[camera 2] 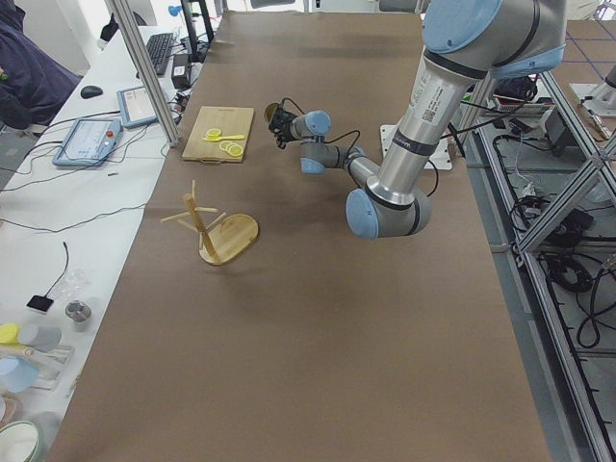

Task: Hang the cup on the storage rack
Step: 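Lift the teal mug with the left gripper toward the wooden stand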

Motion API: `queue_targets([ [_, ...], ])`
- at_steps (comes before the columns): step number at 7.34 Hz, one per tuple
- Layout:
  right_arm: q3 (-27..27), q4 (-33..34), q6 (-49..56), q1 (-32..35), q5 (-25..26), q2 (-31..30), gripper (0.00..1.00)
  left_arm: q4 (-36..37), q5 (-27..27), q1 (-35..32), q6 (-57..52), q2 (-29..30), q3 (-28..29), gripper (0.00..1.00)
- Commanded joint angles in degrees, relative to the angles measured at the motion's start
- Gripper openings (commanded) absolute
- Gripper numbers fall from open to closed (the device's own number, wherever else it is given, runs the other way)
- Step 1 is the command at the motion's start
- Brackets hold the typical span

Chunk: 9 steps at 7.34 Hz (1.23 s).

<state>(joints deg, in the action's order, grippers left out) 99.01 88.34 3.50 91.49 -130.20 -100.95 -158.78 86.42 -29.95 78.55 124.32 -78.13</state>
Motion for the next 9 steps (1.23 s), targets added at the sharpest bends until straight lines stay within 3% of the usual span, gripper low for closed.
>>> queue_targets([
  [1, 0.0, 0.0, 0.0, 0.0, 0.0, 0.0, 1.0, -4.1, 0.0, -1.5, 17.6, 0.3, 0.0, 0.0],
  [4, 0.0, 0.0, 0.1, 0.0, 0.0, 0.0, 1.0, -13.3, -1.5, -5.1, 43.5, -0.2, 0.0, 0.0],
  [5, 0.0, -0.1, 0.1, 0.0, 0.1, 0.0, 1.0, -15.7, -4.8, -5.4, 50.2, -0.5, 0.3, 0.0],
  [7, 0.0, -0.1, 0.1, 0.0, 0.1, 0.0, 1.0, -16.1, -9.0, -7.0, 62.5, -0.7, 0.3, 0.0],
  [9, 0.0, -0.1, 0.1, 0.1, 0.1, 0.0, 1.0, -19.3, -8.7, -11.8, 76.5, -4.4, 0.5, 0.0],
])
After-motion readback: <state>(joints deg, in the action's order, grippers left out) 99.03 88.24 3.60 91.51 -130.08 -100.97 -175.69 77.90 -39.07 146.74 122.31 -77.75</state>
